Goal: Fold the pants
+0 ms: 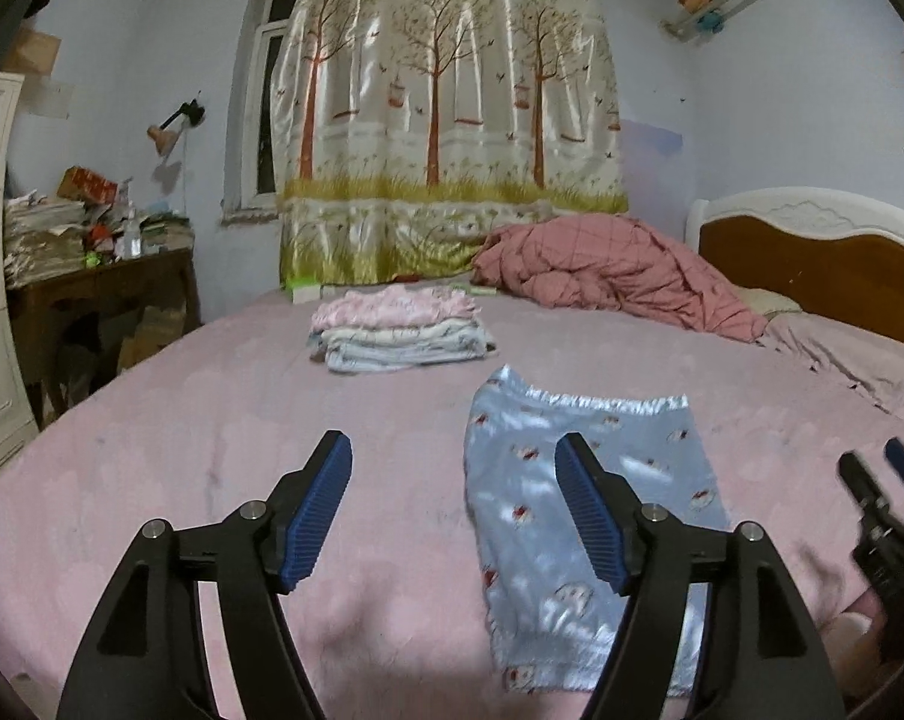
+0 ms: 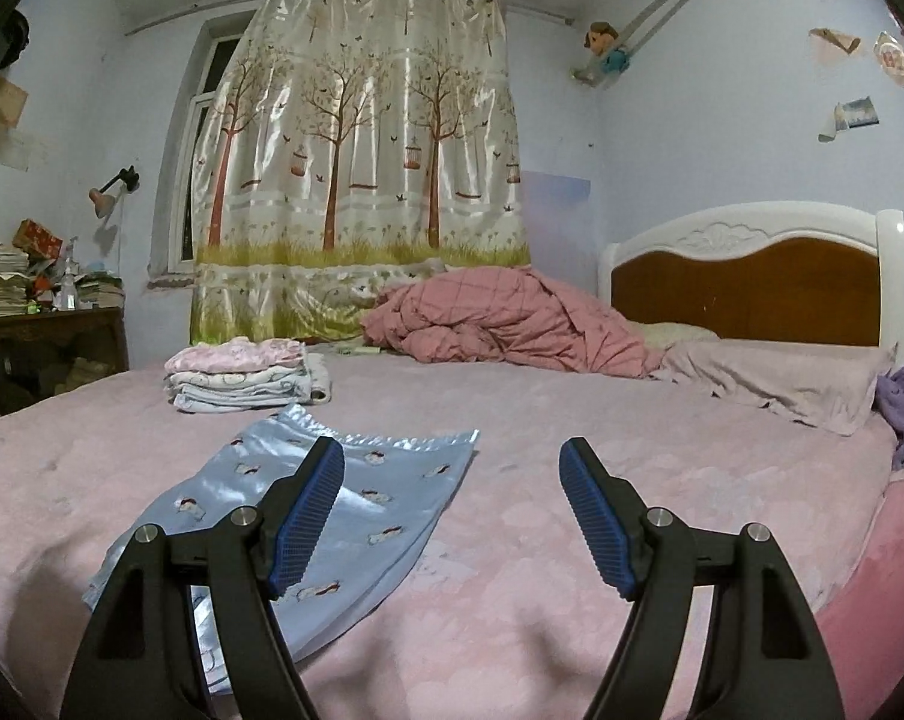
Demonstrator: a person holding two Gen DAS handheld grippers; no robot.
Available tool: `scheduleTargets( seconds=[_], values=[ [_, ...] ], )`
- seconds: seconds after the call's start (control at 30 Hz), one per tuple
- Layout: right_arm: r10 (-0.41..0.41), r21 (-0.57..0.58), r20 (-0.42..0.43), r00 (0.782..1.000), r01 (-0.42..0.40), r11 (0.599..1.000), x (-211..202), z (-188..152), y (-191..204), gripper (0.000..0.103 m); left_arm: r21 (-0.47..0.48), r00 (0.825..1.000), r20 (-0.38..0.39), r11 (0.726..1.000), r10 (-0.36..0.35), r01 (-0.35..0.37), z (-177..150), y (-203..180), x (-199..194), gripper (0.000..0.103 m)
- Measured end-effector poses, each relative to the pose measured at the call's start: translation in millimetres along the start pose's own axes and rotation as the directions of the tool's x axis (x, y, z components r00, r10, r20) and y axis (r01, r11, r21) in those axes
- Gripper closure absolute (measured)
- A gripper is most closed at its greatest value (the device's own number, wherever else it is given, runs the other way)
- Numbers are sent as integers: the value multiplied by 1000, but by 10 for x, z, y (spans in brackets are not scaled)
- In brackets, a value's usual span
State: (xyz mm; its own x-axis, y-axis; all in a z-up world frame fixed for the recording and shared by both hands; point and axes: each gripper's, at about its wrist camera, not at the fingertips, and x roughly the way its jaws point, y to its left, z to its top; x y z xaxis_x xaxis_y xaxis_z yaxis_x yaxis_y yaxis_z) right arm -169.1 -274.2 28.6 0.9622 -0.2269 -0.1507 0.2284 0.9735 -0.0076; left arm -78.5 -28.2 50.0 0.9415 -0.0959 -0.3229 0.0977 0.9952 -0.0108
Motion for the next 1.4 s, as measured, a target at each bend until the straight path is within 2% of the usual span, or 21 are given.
scheduleTargets(
  seconds=[0.13, 0.23, 0.33, 0.43, 0.5, 0.57, 0.6, 0.67, 0.7, 0.73, 0.77, 0.8, 0.87, 1.0, 1.17, 1.23, 1.27, 1.3, 1.33, 1.4],
  values=[
    [1, 9, -19, 1000, -1, 1000, -32, -47, 14, 27, -24, 999, -41, 1000, 6, -7, -254, 37, 104, 34],
    [42, 49, -84, 996, -38, 998, -21, -128, 31, 27, -58, 992, -118, 998, -39, 32, -441, 56, 256, 37],
    [80, 85, -150, 985, -68, 994, 3, -244, 75, 27, -94, 972, -219, 993, -89, 70, -633, 56, 440, 40],
    [128, 103, -215, 968, -108, 989, 61, -383, 183, 32, -156, 934, -309, 978, -180, 137, -823, 59, 591, 49],
    [177, 134, -259, 950, -146, 980, 115, -460, 234, 42, -226, 909, -331, 957, -252, 183, -911, 84, 658, 53],
    [240, 195, -318, 917, -185, 963, 219, -531, 281, 46, -277, 887, -342, 936, -309, 219, -961, 80, 712, 58],
    [277, 237, -350, 895, -202, 950, 281, -576, 296, 46, -291, 883, -343, 930, -320, 224, -973, 81, 720, 61],
    [334, 308, -395, 856, -219, 926, 380, -668, 318, 50, -313, 877, -337, 919, -342, 238, -993, 73, 702, 71],
    [350, 343, -420, 837, -210, 915, 433, -731, 321, 57, -321, 872, -335, 913, -356, 250, -1006, 72, 689, 84],
    [366, 370, -438, 821, -207, 906, 480, -796, 326, 62, -316, 876, -333, 916, -349, 245, -1016, 66, 666, 87],
    [377, 389, -455, 807, -200, 899, 523, -861, 325, 73, -303, 884, -330, 924, -330, 233, -1026, 60, 632, 89],
    [372, 396, -466, 803, -186, 899, 550, -909, 326, 85, -288, 890, -328, 931, -317, 225, -1041, 52, 604, 90],
    [339, 382, -464, 819, -161, 910, 546, -955, 319, 98, -280, 897, -325, 936, -301, 213, -1073, 50, 533, 91],
    [316, 329, -454, 833, -173, 928, 469, -981, 352, 101, -257, 904, -326, 946, -276, 196, -1093, 38, 428, 91],
    [295, 255, -455, 840, -194, 947, 334, -971, 372, 101, -184, 909, -343, 966, -237, 183, -1105, -29, 338, 89],
    [292, 251, -449, 844, -195, 948, 319, -946, 339, 101, -162, 913, -336, 969, -233, 188, -1057, -32, 358, 81],
    [291, 257, -446, 846, -190, 948, 320, -931, 310, 98, -152, 914, -331, 970, -233, 192, -1023, -23, 369, 76],
    [289, 269, -450, 845, -180, 946, 356, -894, 264, 90, -138, 919, -322, 972, -227, 192, -971, -14, 378, 65],
    [291, 278, -451, 844, -177, 944, 379, -864, 213, 85, -126, 924, -311, 973, -221, 191, -912, 3, 384, 59],
    [293, 311, -432, 853, -164, 936, 450, -748, 51, 62, -124, 930, -288, 972, -228, 200, -755, 68, 420, 58]
  ],
)
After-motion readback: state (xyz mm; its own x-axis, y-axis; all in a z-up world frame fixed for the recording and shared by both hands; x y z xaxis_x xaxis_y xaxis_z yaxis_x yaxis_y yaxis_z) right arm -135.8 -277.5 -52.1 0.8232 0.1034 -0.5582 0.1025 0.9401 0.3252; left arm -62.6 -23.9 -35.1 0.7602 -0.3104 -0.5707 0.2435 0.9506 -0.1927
